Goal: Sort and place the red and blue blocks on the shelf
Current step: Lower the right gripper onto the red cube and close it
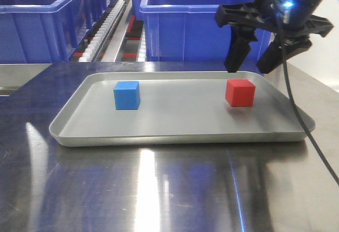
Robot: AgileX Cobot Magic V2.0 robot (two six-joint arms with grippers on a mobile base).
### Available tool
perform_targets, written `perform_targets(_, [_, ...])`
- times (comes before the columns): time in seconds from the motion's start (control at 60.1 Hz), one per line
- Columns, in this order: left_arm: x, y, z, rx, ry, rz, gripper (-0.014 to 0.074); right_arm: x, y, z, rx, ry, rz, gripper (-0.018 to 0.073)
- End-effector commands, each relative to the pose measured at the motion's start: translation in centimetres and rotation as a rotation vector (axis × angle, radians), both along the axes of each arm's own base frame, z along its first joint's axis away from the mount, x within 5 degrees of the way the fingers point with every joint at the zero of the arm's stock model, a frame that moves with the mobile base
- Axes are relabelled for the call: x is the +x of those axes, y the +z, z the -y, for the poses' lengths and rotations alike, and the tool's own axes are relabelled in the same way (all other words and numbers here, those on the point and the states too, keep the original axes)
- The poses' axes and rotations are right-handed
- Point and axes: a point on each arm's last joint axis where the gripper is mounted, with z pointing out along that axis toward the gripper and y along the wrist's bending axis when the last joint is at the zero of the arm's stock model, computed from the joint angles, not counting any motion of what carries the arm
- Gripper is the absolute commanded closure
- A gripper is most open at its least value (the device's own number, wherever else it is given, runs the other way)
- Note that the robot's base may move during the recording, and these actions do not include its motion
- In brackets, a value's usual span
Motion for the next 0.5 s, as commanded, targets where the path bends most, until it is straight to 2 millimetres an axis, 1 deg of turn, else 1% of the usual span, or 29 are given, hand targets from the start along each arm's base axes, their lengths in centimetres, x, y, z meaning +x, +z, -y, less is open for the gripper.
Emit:
perform_targets(0.0, [0.1, -0.5, 0.0, -0.011, -0.001, 0.055, 0.0511, 0.8, 2.5, -0.2, 0.037, 0.000, 0.098, 0.0081])
perform_targets(0.216, [0.1, -0.5, 0.0, -0.011, -0.001, 0.055, 0.0511, 2.1, 1.3, -0.6, 0.004, 0.010, 0.059, 0.0081])
perform_targets(0.382, [0.1, -0.5, 0.0, -0.011, -0.001, 0.055, 0.0511, 2.7, 0.4, -0.6, -0.048, 0.019, 0.031, 0.0081])
perform_targets(0.482, [0.1, -0.5, 0.0, -0.011, -0.001, 0.055, 0.0511, 2.8, 0.2, -0.4, -0.067, 0.015, 0.034, 0.0081])
